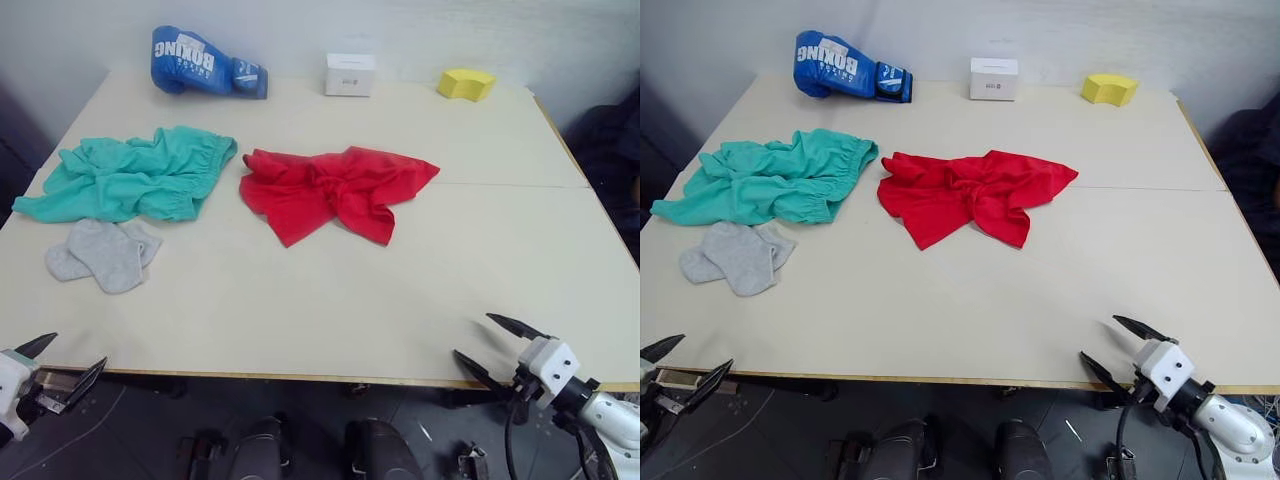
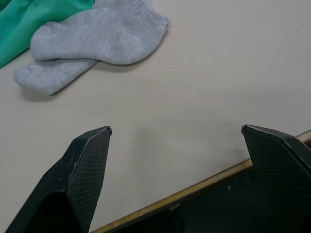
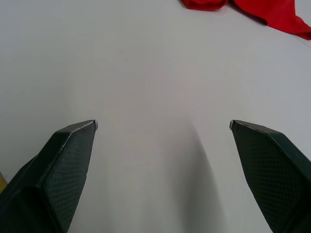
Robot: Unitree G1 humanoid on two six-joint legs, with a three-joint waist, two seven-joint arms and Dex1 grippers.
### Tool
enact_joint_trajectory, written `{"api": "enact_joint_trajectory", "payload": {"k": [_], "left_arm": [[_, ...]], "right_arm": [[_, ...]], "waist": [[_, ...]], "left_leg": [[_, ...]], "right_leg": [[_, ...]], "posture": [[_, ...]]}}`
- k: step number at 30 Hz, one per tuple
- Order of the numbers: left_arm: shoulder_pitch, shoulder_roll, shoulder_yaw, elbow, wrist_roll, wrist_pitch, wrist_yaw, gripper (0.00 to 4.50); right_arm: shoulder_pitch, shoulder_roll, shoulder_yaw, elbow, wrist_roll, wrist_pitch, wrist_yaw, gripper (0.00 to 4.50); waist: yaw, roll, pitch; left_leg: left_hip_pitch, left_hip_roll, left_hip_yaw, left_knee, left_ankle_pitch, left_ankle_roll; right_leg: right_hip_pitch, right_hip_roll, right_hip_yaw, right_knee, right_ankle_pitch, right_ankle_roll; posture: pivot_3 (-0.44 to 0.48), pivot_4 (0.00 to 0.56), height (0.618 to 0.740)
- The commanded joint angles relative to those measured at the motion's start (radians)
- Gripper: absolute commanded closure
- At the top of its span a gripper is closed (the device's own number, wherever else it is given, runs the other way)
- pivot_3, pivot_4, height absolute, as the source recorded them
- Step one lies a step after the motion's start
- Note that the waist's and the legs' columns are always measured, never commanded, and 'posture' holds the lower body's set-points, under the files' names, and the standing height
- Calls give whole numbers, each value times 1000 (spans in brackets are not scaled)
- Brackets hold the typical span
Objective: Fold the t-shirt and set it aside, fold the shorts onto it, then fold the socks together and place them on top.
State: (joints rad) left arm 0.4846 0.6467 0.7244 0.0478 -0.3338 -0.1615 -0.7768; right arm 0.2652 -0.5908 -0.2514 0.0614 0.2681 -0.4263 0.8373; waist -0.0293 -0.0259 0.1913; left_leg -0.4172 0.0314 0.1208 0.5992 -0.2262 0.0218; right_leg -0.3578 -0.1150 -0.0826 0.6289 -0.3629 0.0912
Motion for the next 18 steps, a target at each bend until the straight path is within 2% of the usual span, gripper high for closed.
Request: {"api": "enact_joint_trajectory", "payload": {"k": [1, 3, 6, 9, 12, 15, 18], "left_arm": [[-10, 13, 16, -24, -21, -1, 2, 0], [-28, 22, 9, -69, -62, 44, -10, 0], [-9, 74, 15, -230, -248, 301, -56, 0], [-42, 156, -10, -370, -346, 509, -28, 0], [-179, 225, -116, -425, -331, 612, 34, 0], [-339, 275, -270, -425, -262, 672, 70, 0], [-548, 330, -467, -380, -162, 765, 101, 0]], "right_arm": [[-26, 8, -1, 11, 23, -3, -3, 29], [-45, 8, 7, 9, 26, -4, 6, 29], [-92, 8, 25, -48, 45, 34, 6, 29], [-178, -4, 69, -137, 61, 134, -2, 29], [-291, -31, 137, -182, 26, 259, 2, 29], [-417, -52, 211, -176, -44, 351, -3, 29], [-609, -27, 294, -105, -157, 442, -57, 29]], "waist": [[0, 0, 0], [1, 0, 0], [1, -1, -1], [-1, 0, 0], [0, 3, -1], [1, 3, -1], [-1, 3, 0]], "left_leg": [[0, 0, 0, 0, 0, 0], [0, 0, 0, 1, 0, 0], [0, 0, 0, 1, 1, 0], [0, 0, -1, 2, 1, -1], [1, 0, -1, 2, 3, -2], [3, 0, 0, 3, 4, -2], [3, -1, 0, 3, 8, -9]], "right_leg": [[0, 0, 0, 0, 0, 0], [0, 0, 0, 0, 0, 0], [1, -1, 0, 0, 0, 0], [1, -1, 1, 1, 0, -1], [0, -1, 1, 5, 0, -1], [0, 0, 1, 9, 0, -1], [-1, 0, 1, 11, 0, -1]], "posture": [[0, 150, 740], [0, 150, 740], [0, 150, 740], [0, 150, 740], [0, 150, 740], [0, 150, 740], [0, 150, 740]]}}
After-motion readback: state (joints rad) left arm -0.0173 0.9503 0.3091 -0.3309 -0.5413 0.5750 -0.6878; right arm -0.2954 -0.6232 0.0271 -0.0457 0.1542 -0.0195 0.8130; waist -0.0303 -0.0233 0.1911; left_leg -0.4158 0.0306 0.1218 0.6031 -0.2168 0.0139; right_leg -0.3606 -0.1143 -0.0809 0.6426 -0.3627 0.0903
